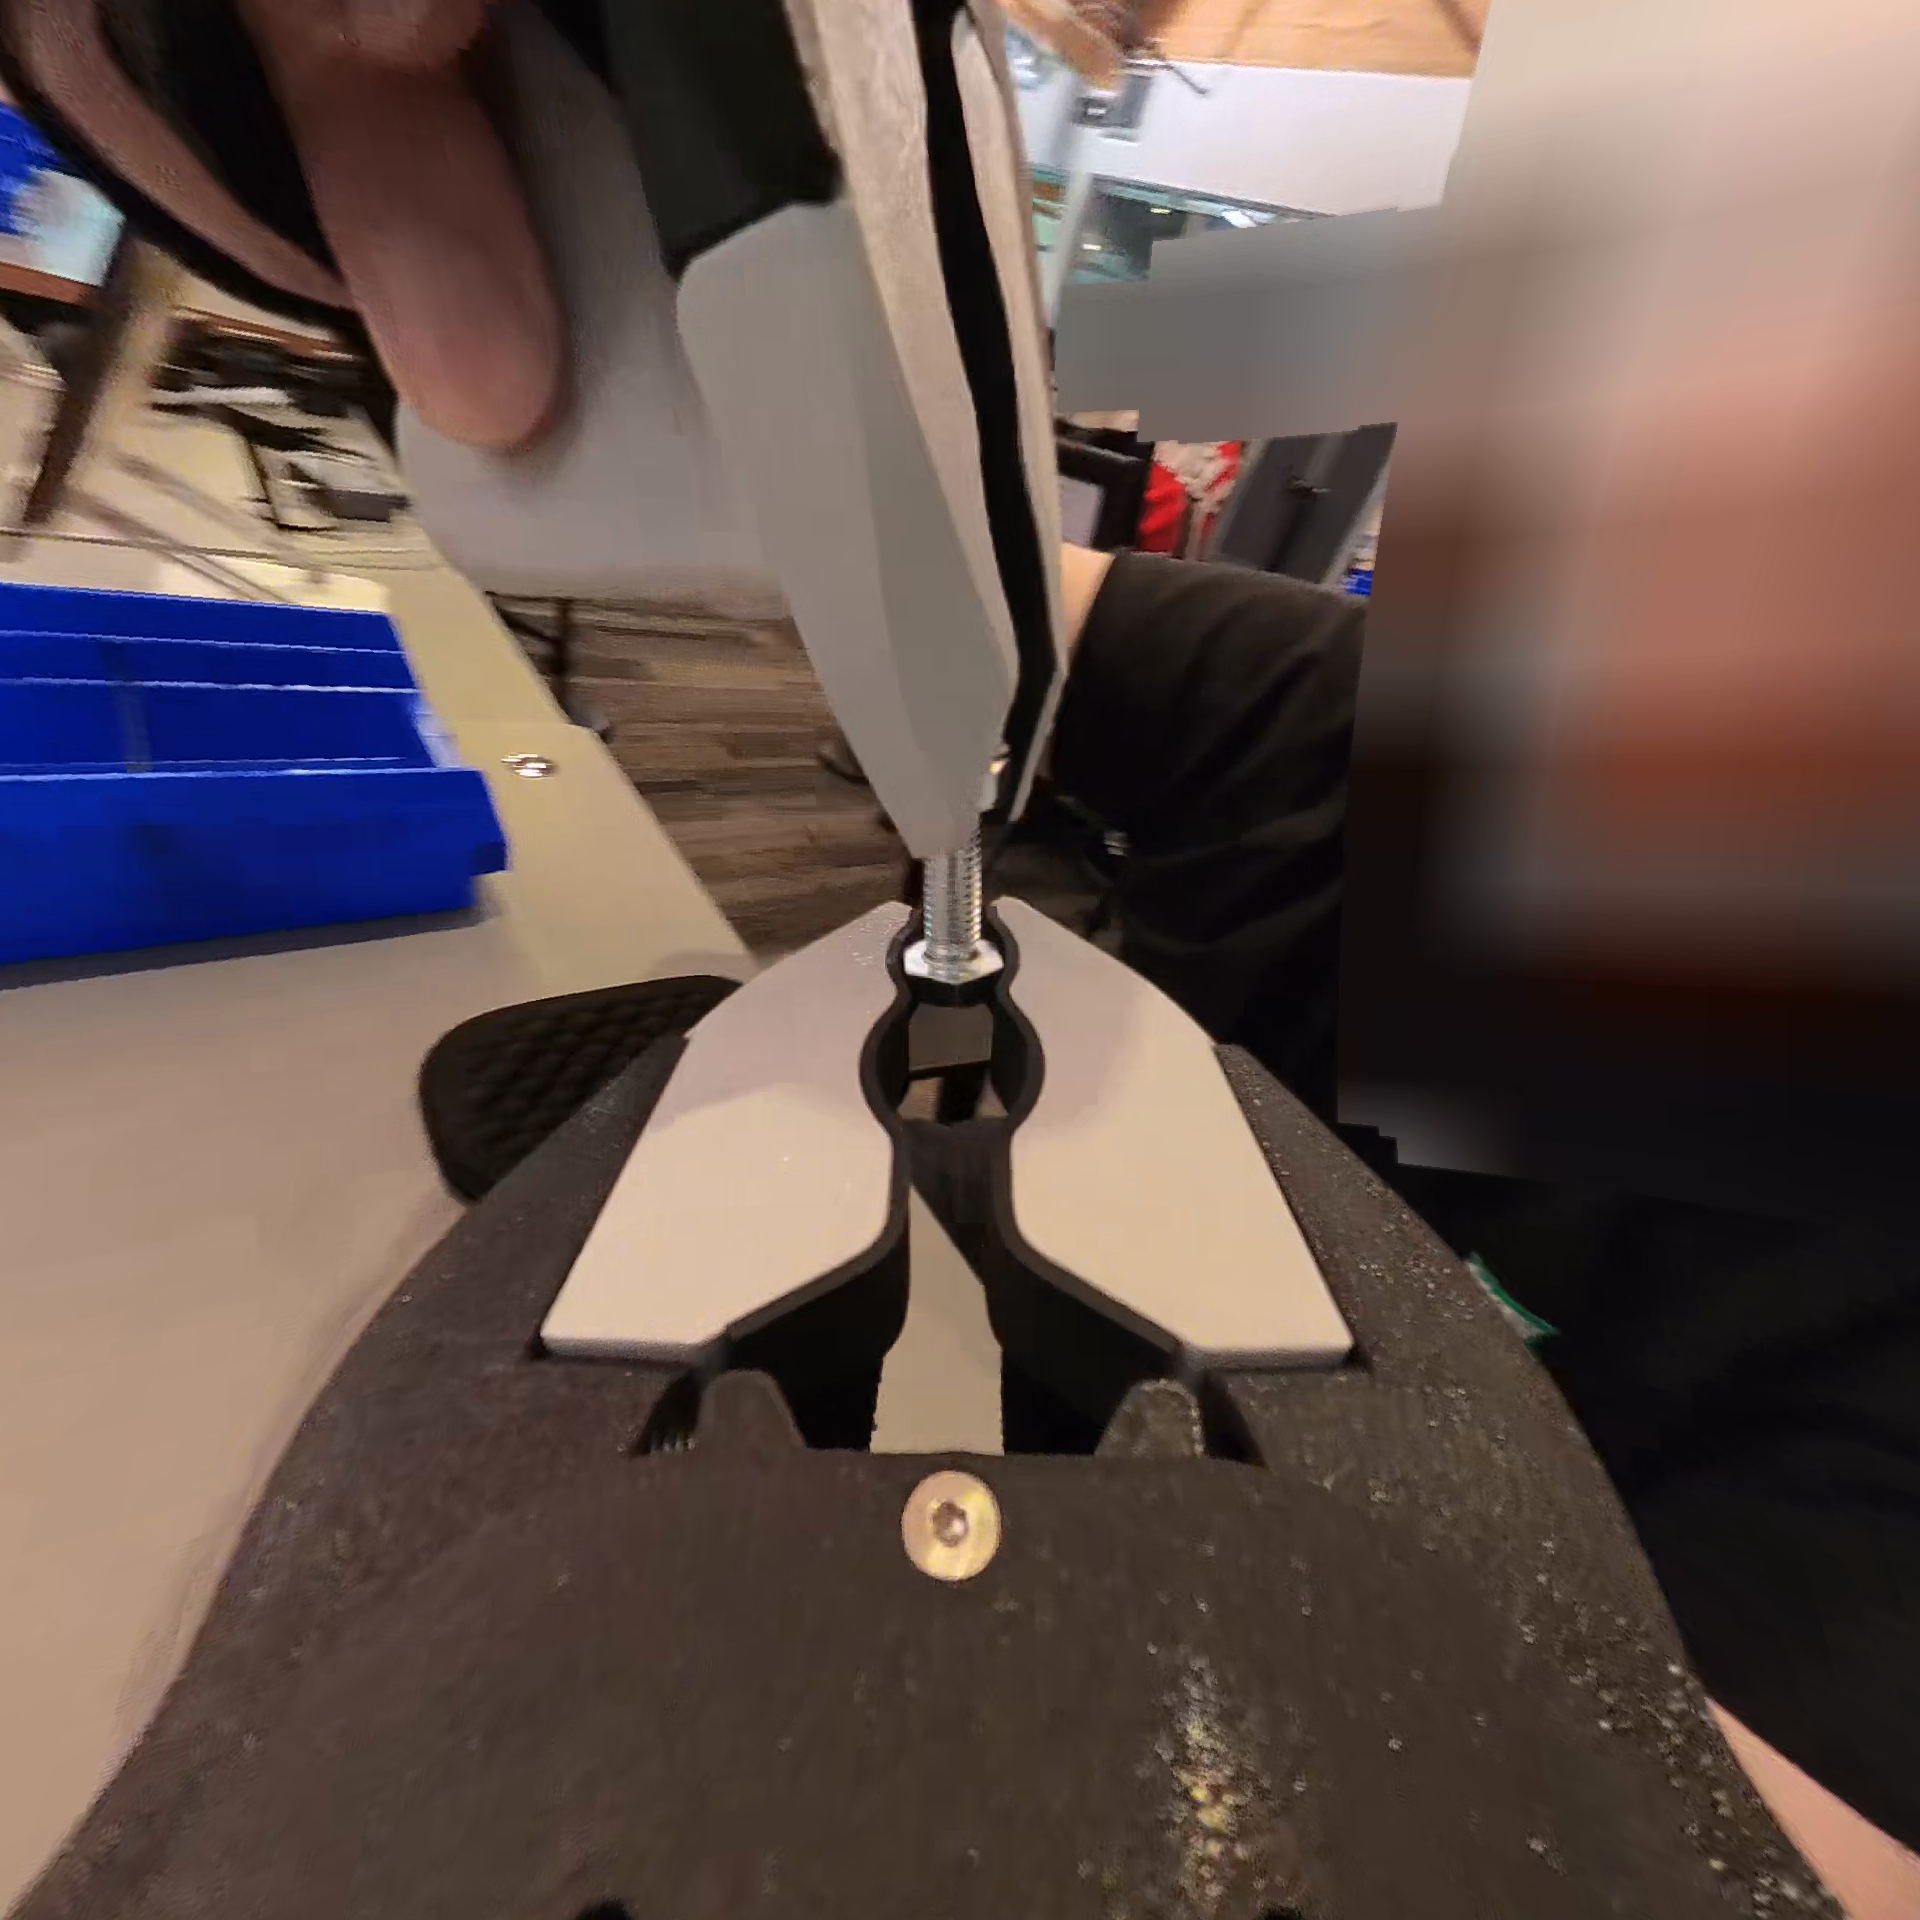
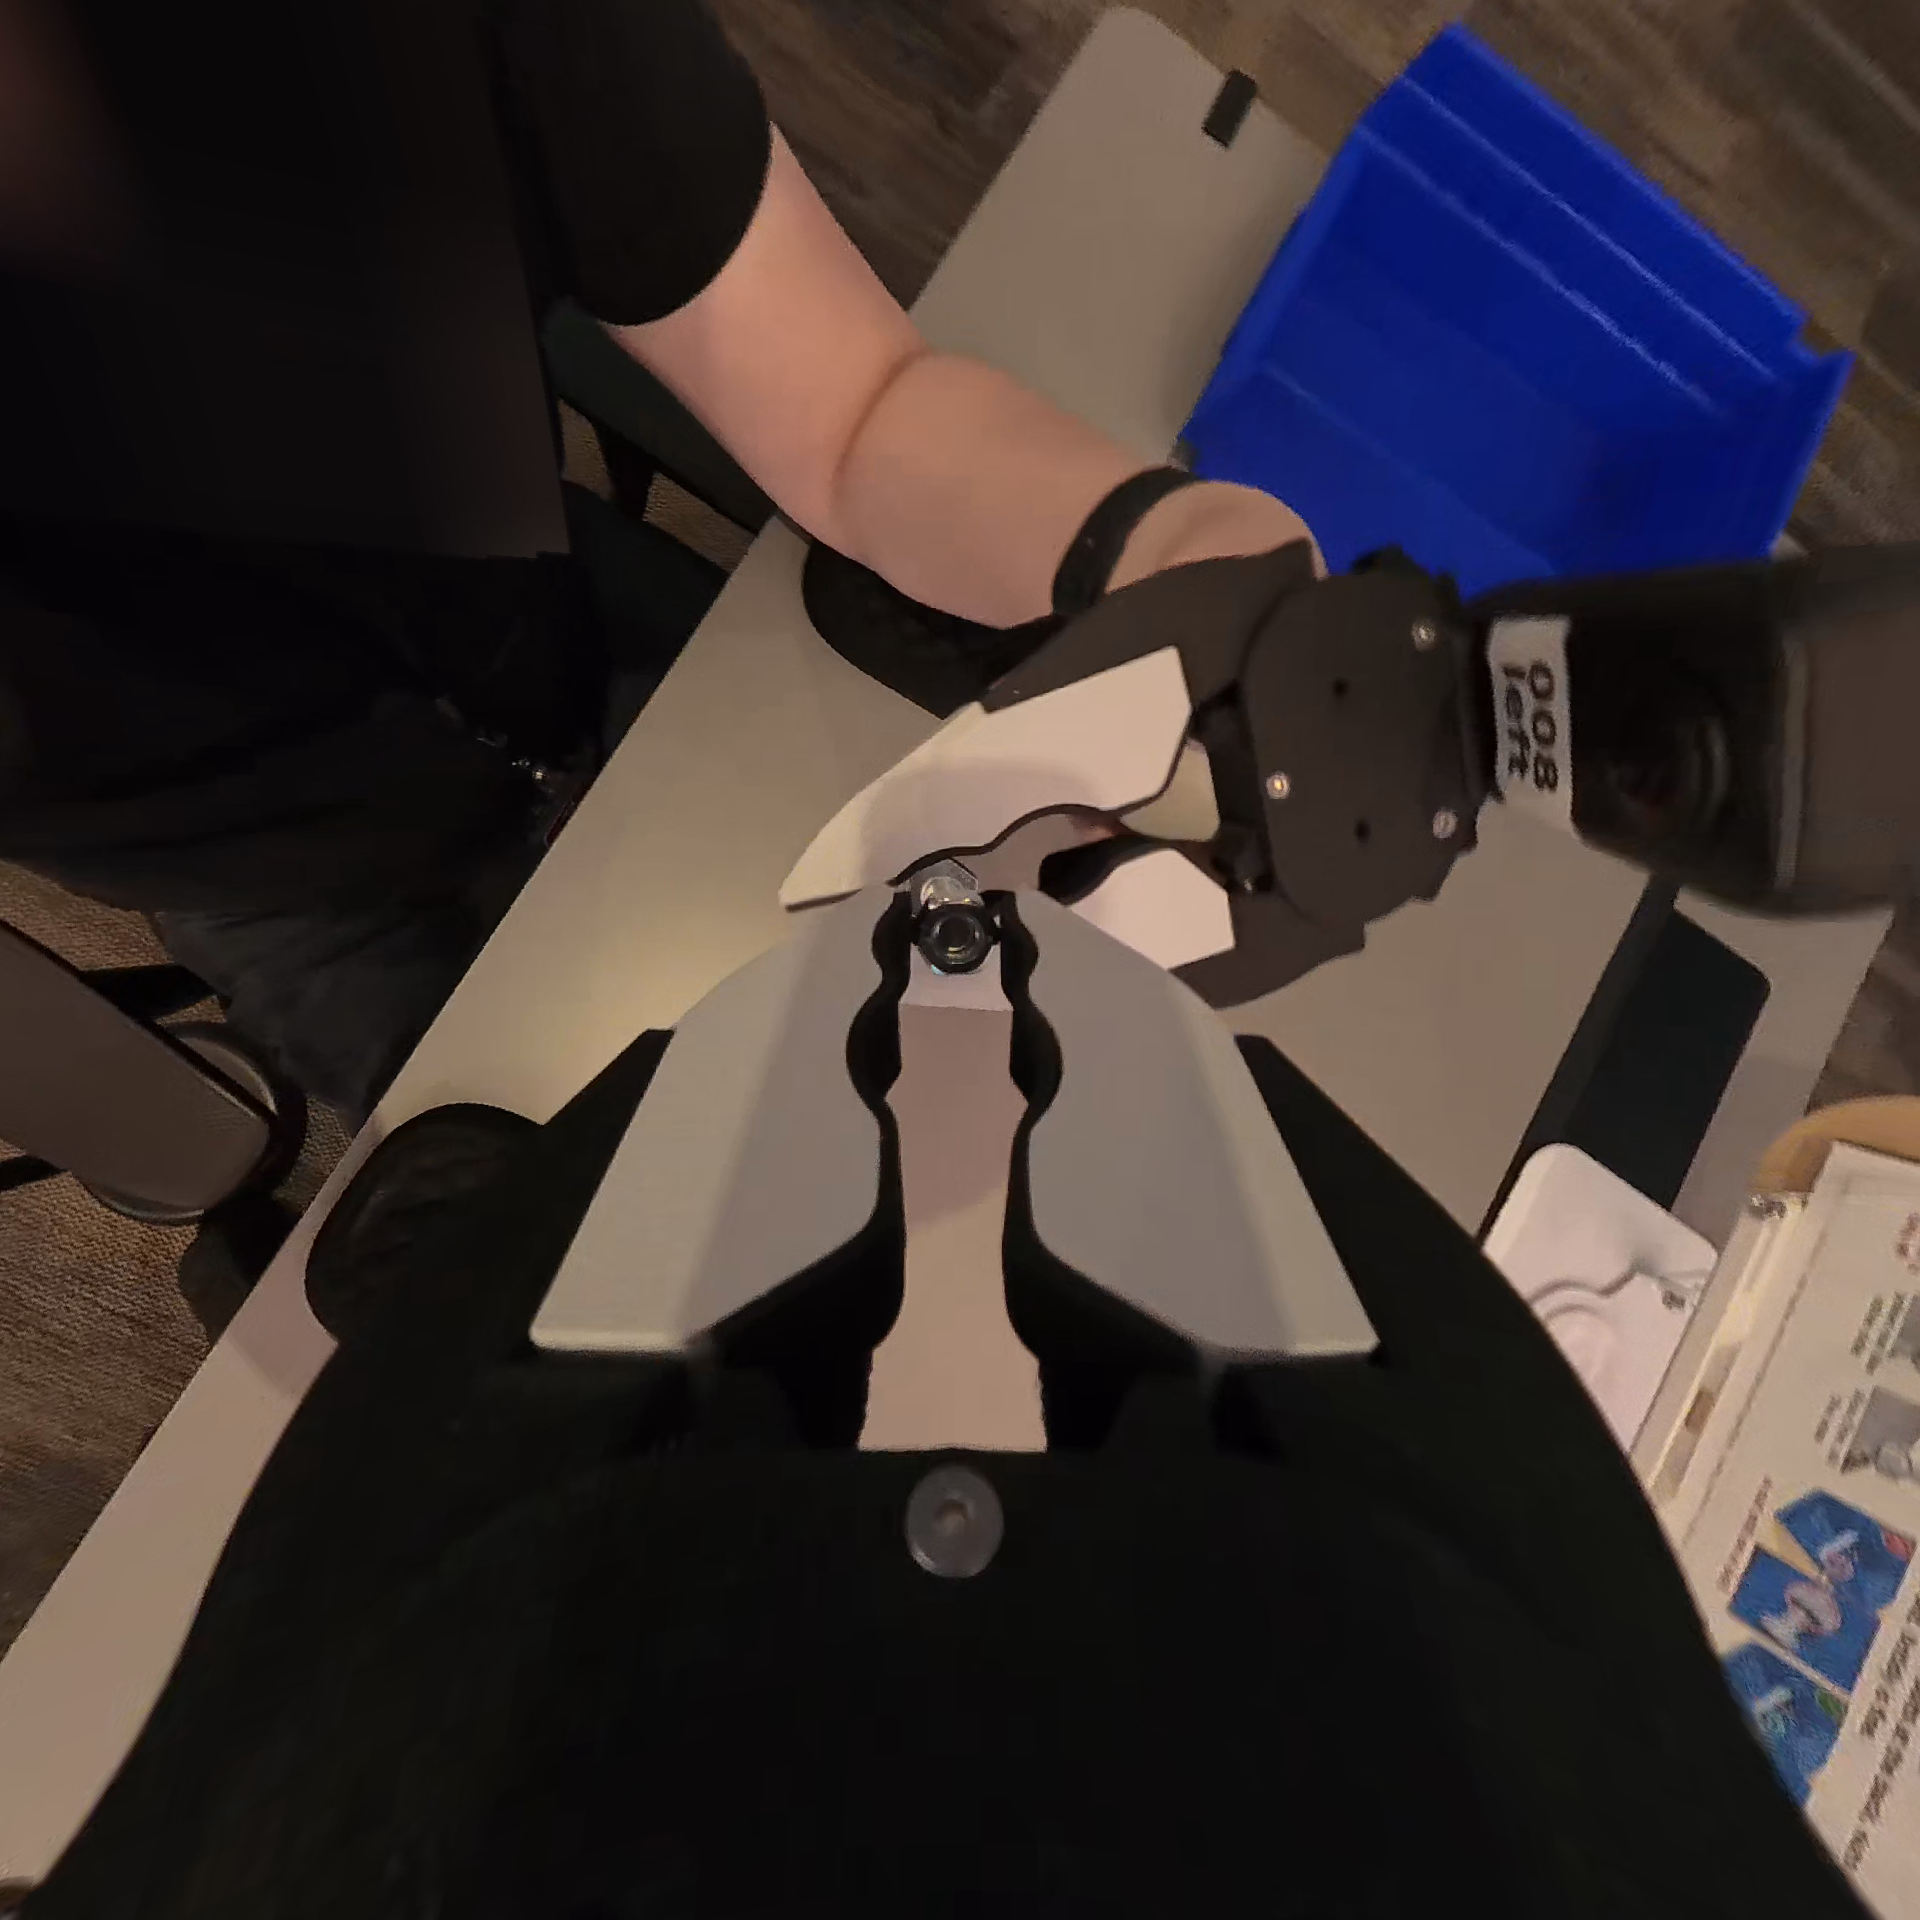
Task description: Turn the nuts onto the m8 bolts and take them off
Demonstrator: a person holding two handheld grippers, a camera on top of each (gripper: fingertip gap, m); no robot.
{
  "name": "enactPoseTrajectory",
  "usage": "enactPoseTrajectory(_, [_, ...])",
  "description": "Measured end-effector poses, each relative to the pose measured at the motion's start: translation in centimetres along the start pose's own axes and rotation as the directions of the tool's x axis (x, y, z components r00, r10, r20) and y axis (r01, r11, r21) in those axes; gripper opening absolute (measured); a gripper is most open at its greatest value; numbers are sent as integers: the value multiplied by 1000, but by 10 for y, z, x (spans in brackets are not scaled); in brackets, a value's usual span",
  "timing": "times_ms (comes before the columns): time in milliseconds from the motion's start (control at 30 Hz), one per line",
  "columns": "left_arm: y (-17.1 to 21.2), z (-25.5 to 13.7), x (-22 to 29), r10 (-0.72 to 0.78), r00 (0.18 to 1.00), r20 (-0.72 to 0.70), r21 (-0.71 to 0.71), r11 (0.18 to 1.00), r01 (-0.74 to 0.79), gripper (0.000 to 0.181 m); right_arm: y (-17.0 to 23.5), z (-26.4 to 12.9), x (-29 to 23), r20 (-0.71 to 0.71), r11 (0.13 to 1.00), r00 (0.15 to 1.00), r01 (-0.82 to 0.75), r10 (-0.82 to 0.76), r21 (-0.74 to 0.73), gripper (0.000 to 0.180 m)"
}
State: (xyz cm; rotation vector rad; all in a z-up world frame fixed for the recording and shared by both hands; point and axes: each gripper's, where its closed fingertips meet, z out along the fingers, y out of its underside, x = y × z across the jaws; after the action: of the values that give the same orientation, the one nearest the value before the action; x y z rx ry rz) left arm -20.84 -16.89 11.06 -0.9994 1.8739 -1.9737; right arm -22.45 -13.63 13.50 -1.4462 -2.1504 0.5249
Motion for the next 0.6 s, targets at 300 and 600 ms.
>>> enactPoseTrajectory(300, [7, 3, 19, -65, 973, -222, -8, 998, 64, 10, -6, 7, -9, -5, 997, 997, 81, -81, -15, 16])
enactPoseTrajectory(600, [13, 6, 26, -62, 961, -270, -35, 998, 54, 10, -10, 12, -16, 17, 996, 996, 92, -91, -23, 16])
